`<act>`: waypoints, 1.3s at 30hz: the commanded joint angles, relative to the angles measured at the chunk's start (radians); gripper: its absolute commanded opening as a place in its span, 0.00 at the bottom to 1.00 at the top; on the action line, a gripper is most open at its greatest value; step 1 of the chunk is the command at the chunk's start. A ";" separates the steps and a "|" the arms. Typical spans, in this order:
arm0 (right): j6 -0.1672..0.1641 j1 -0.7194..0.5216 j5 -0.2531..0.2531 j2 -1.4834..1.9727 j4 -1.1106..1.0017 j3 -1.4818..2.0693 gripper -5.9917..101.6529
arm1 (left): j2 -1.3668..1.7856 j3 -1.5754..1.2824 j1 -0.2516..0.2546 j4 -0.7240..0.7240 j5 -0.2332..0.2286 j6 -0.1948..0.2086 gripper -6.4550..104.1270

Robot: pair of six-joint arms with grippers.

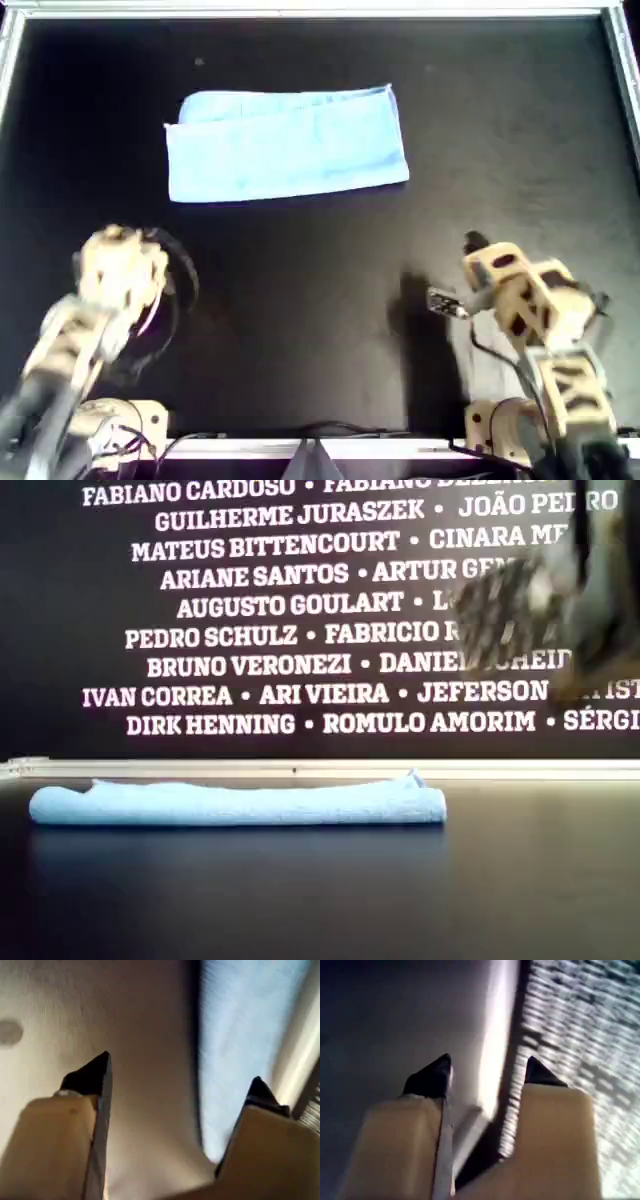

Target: Fold a cloth

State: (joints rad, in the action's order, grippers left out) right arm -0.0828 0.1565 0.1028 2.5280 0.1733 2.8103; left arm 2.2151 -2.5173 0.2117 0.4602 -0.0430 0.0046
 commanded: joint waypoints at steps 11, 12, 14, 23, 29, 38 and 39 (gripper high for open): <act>0.008 0.160 0.008 -1.058 -0.074 -0.796 0.80 | -0.324 0.333 0.026 -0.094 0.002 -0.015 0.97; 0.008 0.167 0.011 -1.080 -0.074 -0.828 0.81 | -0.324 0.341 0.025 -0.107 0.002 -0.015 0.97; 0.008 0.175 0.011 -1.124 -0.075 -0.882 0.82 | -0.324 0.353 0.025 -0.132 0.002 -0.015 0.97; 0.008 0.176 0.011 -1.252 -0.083 -1.014 0.83 | -0.413 0.388 0.025 -0.146 -0.015 -0.005 0.97; 0.009 0.172 -0.003 -1.387 -0.083 -1.163 0.82 | -0.627 0.538 0.025 -0.146 -0.017 -0.006 0.97; 0.011 0.172 -0.005 -1.466 -0.066 -1.295 0.82 | -0.865 0.753 0.009 -0.146 -0.017 -0.011 0.97; 0.009 0.172 -0.005 -1.466 -0.066 -1.296 0.82 | -0.876 0.764 0.009 -0.146 -0.017 -0.011 0.97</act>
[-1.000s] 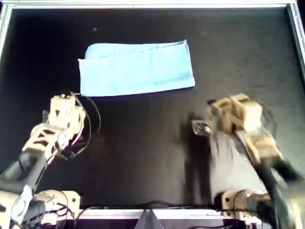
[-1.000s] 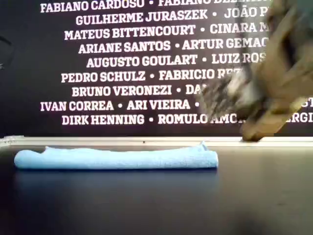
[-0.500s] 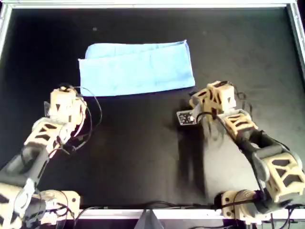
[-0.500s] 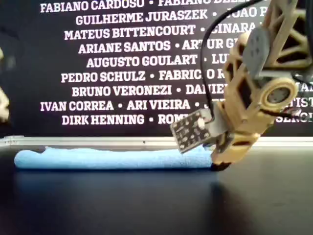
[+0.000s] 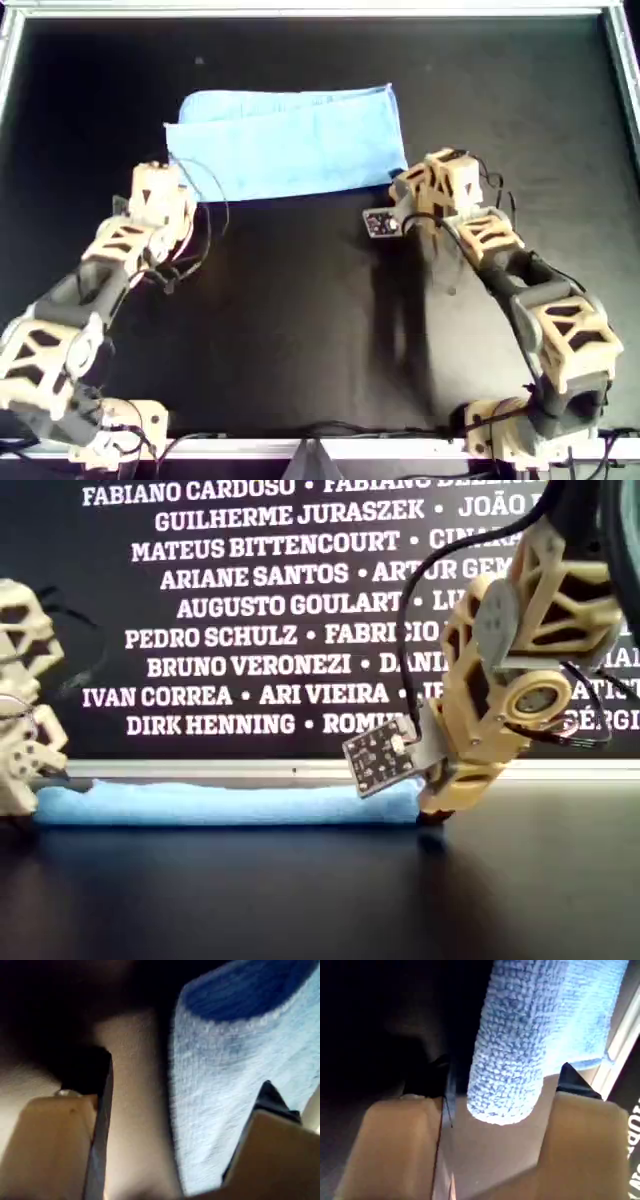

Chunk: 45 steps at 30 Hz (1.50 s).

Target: Fold a cloth

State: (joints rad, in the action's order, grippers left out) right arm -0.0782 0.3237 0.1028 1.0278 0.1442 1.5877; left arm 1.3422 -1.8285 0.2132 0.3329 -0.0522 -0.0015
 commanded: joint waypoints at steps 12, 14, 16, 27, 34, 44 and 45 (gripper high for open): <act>0.005 0.005 -0.006 -0.038 0.124 -0.252 0.82 | -0.021 0.080 0.009 -0.018 0.005 -0.009 0.97; 0.002 0.003 -0.006 -0.041 0.210 -0.282 0.82 | -0.021 0.075 0.012 -0.018 0.005 -0.009 0.97; 0.003 0.005 -0.005 -0.049 0.270 -0.298 0.82 | -0.025 0.080 0.015 -0.017 0.005 -0.009 0.97; 0.003 0.006 -0.005 -0.071 0.313 -0.337 0.82 | -0.156 0.149 0.009 -0.017 -0.006 -0.006 0.97; 0.003 0.005 0.005 -0.156 0.316 -0.459 0.82 | -0.213 0.213 0.009 -0.017 -0.008 0.003 0.97; 0.003 0.005 0.011 -0.158 0.316 -0.439 0.81 | -0.215 0.213 0.008 -0.012 -0.008 -0.012 0.96; 0.005 0.005 0.011 -0.158 0.316 -0.439 0.81 | -0.213 0.213 0.008 -0.012 -0.008 -0.012 0.96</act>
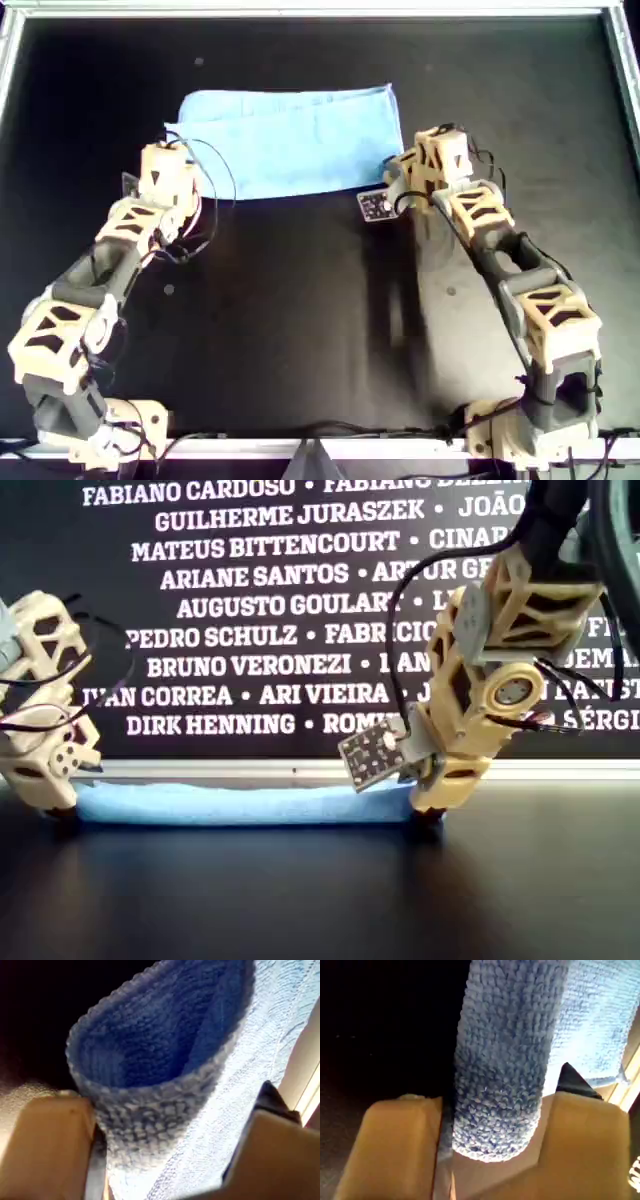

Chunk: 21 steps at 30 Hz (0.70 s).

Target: Fold a cloth

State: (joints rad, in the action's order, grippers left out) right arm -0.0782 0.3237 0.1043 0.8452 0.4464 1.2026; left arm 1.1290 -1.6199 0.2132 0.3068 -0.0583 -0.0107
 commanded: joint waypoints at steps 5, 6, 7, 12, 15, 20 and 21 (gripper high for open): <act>0.005 0.005 0.009 0.025 0.014 -0.052 0.81 | 0.015 -0.015 0.015 0.026 0.005 -0.003 0.91; 0.005 0.005 0.009 0.025 0.014 -0.052 0.80 | 0.017 -0.015 0.015 0.026 0.005 -0.003 0.88; 0.005 0.005 0.009 0.025 0.014 -0.052 0.78 | 0.017 -0.011 0.015 0.026 0.008 -0.003 0.85; 0.006 0.000 0.009 0.028 0.012 -0.058 0.48 | 0.017 0.003 0.011 0.023 0.014 -0.003 0.64; 0.006 0.006 0.011 0.051 0.012 -0.075 0.26 | 0.020 0.006 0.018 0.021 0.014 -0.002 0.53; 0.006 0.000 0.009 0.066 0.012 -0.072 0.01 | 0.021 0.005 0.021 0.023 0.015 -0.002 0.33; 0.005 -0.006 0.003 0.063 0.012 -0.054 0.03 | 0.021 0.005 0.018 0.023 0.015 -0.002 0.27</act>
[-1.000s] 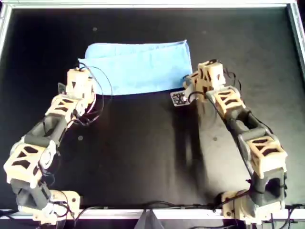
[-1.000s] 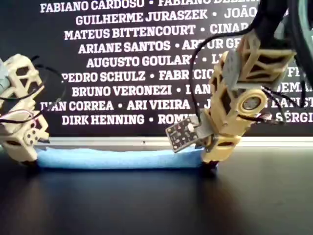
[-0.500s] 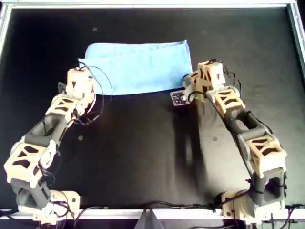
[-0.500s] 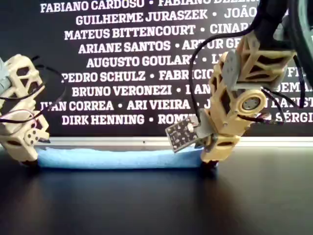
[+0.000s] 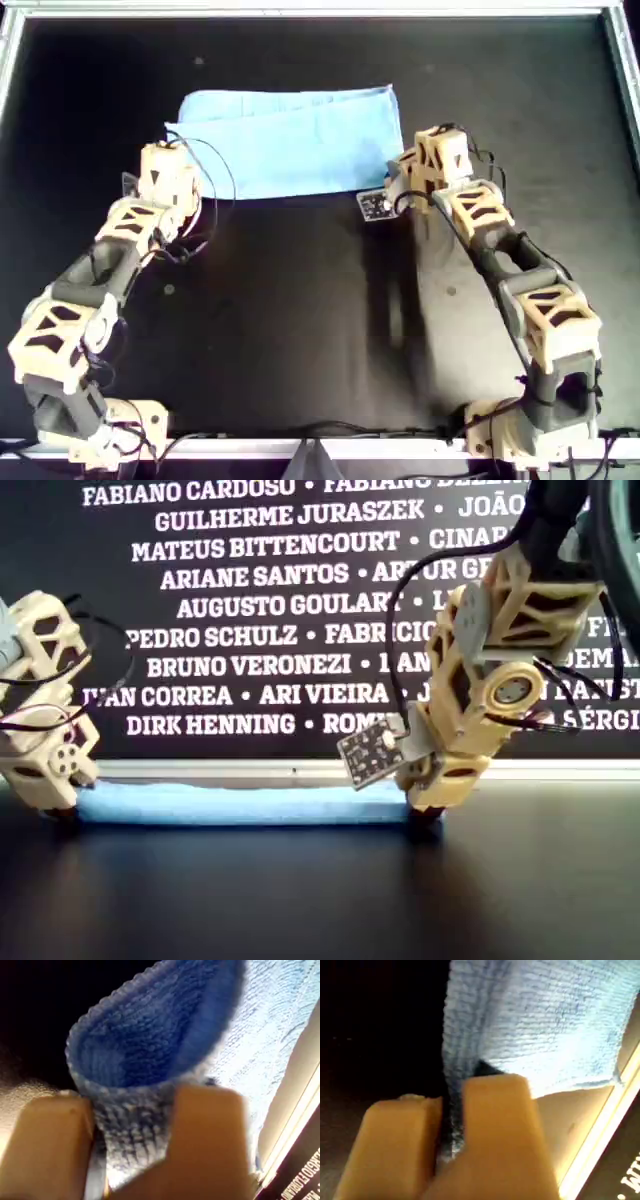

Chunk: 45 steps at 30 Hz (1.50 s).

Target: Fold a cloth

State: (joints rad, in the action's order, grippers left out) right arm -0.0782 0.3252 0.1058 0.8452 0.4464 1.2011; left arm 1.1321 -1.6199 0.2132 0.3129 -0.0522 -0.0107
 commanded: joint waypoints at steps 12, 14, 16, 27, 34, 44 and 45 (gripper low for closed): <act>-0.009 -0.014 -0.008 0.087 0.012 -0.009 0.07 | 0.100 -0.044 0.025 0.026 0.009 0.008 0.05; -0.009 -0.015 -0.008 0.120 0.012 0.034 0.07 | 0.146 -0.087 0.025 0.026 0.009 0.008 0.05; -0.009 -0.014 -0.008 0.163 0.012 0.095 0.07 | 0.199 -0.135 0.034 0.026 0.011 0.011 0.05; -0.009 -0.008 -0.008 0.477 0.012 0.489 0.07 | 0.477 -0.382 0.193 0.026 0.009 -0.002 0.05; -0.011 -0.014 -0.008 0.719 0.012 0.703 0.07 | 0.586 -0.518 0.196 0.026 0.006 -0.003 0.05; -0.011 -0.012 -0.008 0.877 0.012 0.899 0.07 | 0.686 -0.623 0.196 0.026 0.009 -0.003 0.05; -0.011 -0.012 -0.008 0.879 0.012 0.907 0.07 | 0.695 -0.629 0.196 0.026 0.009 -0.003 0.05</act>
State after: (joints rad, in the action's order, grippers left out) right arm -0.0828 0.3252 0.1089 1.6383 0.4464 2.1092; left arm 1.7487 -2.2534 0.3850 0.3482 -0.0399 -0.0077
